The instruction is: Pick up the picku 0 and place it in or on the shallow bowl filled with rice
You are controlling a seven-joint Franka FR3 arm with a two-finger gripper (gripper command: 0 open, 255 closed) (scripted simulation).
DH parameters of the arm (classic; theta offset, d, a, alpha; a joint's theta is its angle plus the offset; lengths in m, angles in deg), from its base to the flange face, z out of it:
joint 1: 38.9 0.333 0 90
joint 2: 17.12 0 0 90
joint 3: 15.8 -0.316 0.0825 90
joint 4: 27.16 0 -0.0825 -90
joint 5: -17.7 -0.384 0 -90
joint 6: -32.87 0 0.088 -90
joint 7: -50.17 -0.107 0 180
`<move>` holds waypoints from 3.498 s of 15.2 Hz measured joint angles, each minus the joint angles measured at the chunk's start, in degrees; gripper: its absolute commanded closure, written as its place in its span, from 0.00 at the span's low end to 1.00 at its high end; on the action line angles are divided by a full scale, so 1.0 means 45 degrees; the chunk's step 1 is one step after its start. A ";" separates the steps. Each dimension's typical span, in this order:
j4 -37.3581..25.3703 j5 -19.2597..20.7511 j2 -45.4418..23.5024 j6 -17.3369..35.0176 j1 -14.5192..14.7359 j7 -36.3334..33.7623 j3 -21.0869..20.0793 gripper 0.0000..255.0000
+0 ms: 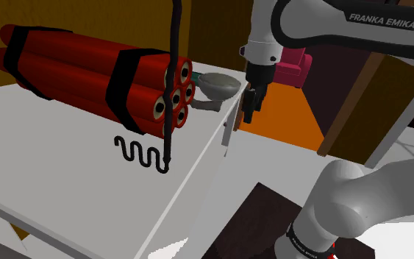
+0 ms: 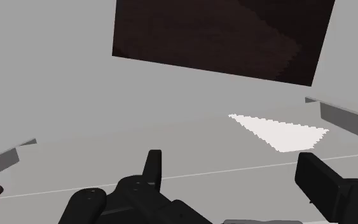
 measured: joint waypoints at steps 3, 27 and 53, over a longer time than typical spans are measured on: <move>-0.0630 0.0096 -0.0773 0.0031 0.0068 0.0375 0.0085 0.00; -0.6657 0.0648 -0.8314 0.0169 0.0820 0.4097 0.0111 0.00; -0.4204 -0.0586 -0.6207 0.2785 0.0353 0.5341 0.0894 0.00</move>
